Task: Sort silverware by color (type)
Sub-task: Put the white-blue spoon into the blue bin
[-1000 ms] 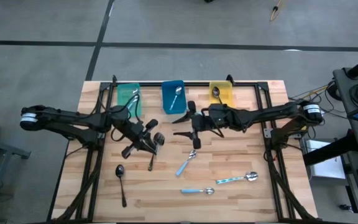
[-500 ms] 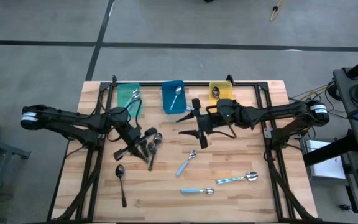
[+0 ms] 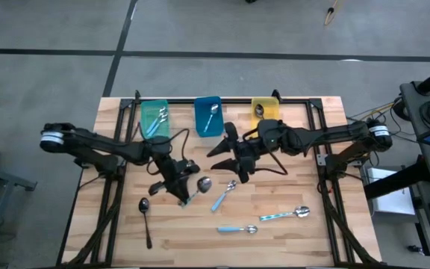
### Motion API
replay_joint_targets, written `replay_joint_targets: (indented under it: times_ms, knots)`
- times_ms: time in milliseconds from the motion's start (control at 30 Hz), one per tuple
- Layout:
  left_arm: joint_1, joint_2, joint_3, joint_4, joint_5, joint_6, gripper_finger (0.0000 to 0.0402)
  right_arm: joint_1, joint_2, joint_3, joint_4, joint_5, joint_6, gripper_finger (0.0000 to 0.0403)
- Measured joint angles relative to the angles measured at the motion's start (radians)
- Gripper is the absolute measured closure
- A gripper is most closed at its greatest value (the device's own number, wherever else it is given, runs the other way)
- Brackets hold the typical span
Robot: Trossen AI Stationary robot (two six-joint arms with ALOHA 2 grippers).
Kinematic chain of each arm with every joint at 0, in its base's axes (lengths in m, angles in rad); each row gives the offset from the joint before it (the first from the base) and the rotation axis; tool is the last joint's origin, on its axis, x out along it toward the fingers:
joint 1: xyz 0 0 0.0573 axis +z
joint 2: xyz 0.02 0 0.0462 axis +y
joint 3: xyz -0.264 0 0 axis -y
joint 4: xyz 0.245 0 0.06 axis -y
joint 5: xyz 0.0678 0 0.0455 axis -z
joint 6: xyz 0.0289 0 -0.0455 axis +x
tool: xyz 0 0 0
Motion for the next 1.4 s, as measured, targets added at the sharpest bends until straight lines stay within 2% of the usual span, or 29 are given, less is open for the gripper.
replay_joint_targets:
  times_ms: [200, 300, 533, 800, 1000, 1400]
  knots:
    - [0.0, 0.106, 0.0, 0.258, 0.1, -0.184, 0.04, 0.03, 0.001, 0.041, -0.115, -0.002, -0.069, 0.0211]
    - [0.0, 0.146, -0.001, 0.365, 0.114, -0.242, 0.04, 0.051, 0.004, 0.064, -0.181, -0.008, -0.103, 0.0211]
    - [0.013, 0.209, -0.002, 0.514, 0.119, -0.314, 0.04, 0.077, 0.008, 0.085, -0.171, -0.008, -0.143, 0.0211]
    - [0.007, 0.231, -0.002, 0.569, 0.107, -0.333, 0.04, 0.078, 0.008, 0.114, -0.191, 0.033, -0.147, 0.0211]
    - [0.007, 0.231, -0.002, 0.567, 0.096, -0.308, 0.04, 0.094, 0.014, 0.115, -0.161, -0.041, -0.165, 0.0211]
    - [0.008, 0.231, 0.006, 0.558, 0.031, -0.279, 0.0394, 0.101, 0.075, 0.115, -0.071, -0.043, -0.241, 0.0211]
